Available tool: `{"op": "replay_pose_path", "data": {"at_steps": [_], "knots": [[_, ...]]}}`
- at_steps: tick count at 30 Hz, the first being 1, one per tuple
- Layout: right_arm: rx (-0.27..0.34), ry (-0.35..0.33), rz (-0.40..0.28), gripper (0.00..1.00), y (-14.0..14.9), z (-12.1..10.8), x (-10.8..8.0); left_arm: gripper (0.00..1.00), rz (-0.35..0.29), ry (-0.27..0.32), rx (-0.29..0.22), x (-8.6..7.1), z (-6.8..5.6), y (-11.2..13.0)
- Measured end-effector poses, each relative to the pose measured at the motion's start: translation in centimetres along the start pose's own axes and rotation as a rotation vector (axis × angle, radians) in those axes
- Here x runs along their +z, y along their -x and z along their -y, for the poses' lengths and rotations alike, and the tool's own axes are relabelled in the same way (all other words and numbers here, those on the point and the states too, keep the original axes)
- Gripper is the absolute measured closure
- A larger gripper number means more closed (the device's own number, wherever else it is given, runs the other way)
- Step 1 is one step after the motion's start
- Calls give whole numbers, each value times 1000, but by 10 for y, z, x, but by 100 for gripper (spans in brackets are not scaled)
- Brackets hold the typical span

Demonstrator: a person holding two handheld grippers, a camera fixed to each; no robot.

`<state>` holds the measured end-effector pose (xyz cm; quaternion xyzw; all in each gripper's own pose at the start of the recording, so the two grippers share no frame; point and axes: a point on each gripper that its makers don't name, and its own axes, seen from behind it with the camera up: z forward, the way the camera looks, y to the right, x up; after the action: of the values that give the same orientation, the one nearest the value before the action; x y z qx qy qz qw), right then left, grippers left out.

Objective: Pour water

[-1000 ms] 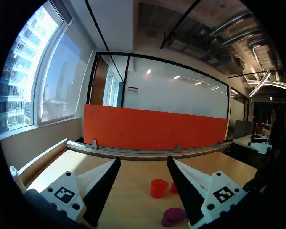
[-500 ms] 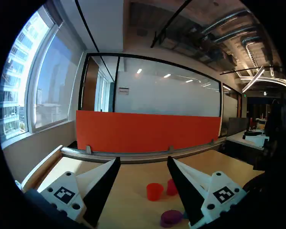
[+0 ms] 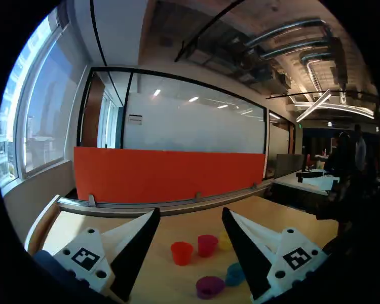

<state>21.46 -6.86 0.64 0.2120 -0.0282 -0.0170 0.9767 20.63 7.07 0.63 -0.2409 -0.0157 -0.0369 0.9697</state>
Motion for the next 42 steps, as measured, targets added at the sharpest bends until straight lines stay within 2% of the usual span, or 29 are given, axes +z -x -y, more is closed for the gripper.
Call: {"op": "replay_pose_path", "data": {"at_steps": [11, 20, 29, 35, 42], "knots": [[-14, -144, 7, 1, -6, 30, -3, 9, 48, 111, -3, 0, -18, 8], [-40, -185, 24, 1, -2, 41, 0, 9, 69, 160, 27, 4, -28, 12], [-46, -244, 67, 1, 6, 50, -1, 9, 116, 210, 58, 7, -35, 23], [-49, -291, 95, 1, 14, 56, -4, 9, 164, 275, 77, 7, -49, 37], [-66, -326, 129, 1, 24, 59, -7, 9, 192, 312, 125, 9, -59, 47]]}}
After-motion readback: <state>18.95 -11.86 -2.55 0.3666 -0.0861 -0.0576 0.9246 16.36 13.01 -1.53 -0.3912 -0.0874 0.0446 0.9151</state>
